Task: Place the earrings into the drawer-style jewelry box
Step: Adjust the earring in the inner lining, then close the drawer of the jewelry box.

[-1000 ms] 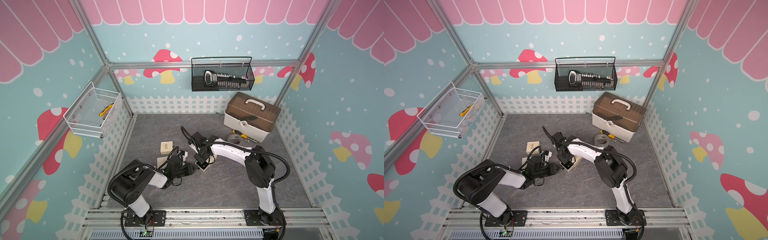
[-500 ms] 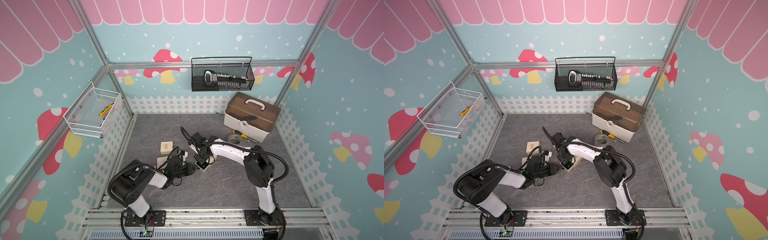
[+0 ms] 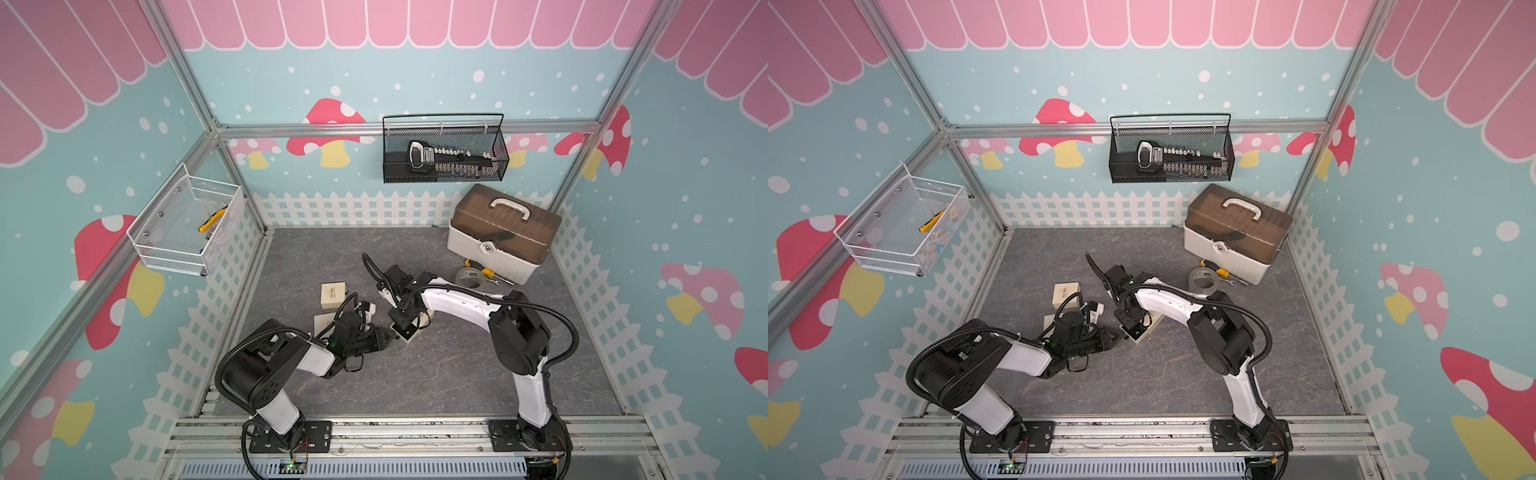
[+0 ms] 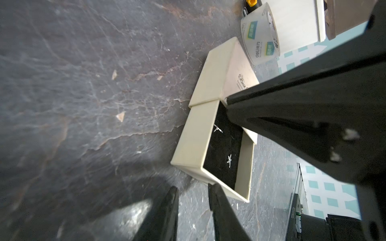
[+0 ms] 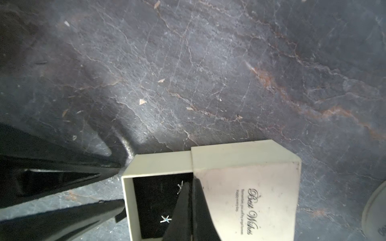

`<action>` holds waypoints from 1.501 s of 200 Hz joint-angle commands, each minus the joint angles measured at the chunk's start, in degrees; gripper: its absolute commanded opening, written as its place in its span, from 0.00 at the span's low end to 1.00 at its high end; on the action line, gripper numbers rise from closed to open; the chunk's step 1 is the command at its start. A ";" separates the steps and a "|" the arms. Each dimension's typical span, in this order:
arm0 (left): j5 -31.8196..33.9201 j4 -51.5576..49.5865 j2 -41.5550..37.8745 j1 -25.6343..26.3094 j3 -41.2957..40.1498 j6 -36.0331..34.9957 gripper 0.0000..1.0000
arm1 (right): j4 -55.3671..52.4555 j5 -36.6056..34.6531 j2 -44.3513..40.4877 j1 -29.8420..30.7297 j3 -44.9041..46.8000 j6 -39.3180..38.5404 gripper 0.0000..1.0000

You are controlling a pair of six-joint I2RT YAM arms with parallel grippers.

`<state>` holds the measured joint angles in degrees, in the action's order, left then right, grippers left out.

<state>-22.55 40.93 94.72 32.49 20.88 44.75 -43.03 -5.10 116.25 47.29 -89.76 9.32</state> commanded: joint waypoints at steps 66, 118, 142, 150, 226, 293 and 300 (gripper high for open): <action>0.05 -0.85 -0.17 0.04 1.17 -1.07 0.29 | -1.01 1.41 -2.09 0.04 1.86 0.00 0.00; -0.01 -0.85 -0.06 0.08 1.35 -1.11 0.29 | -1.51 1.51 0.24 0.05 0.91 -0.27 0.00; -0.04 -0.99 -0.06 -0.02 1.33 -1.16 0.29 | -1.64 1.65 1.21 0.06 0.61 -0.40 0.00; -0.12 -1.02 -0.12 -0.01 1.35 -1.23 0.29 | -1.69 2.02 1.48 0.08 0.54 -0.53 0.00; -0.02 -1.11 0.03 0.02 1.41 -1.26 0.29 | -1.58 2.60 2.32 0.06 0.48 -0.63 0.00; 0.82 -2.85 -1.47 -0.03 1.26 -1.64 0.29 | 1.83 2.78 -3.92 -0.67 2.95 0.29 0.00; 0.91 -3.48 -1.84 -0.03 1.31 -1.87 0.29 | 3.07 3.06 -5.47 -1.38 3.61 0.87 0.00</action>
<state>-22.52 39.11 94.52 32.49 21.17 44.47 -42.59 -2.55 116.60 47.16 -88.14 9.30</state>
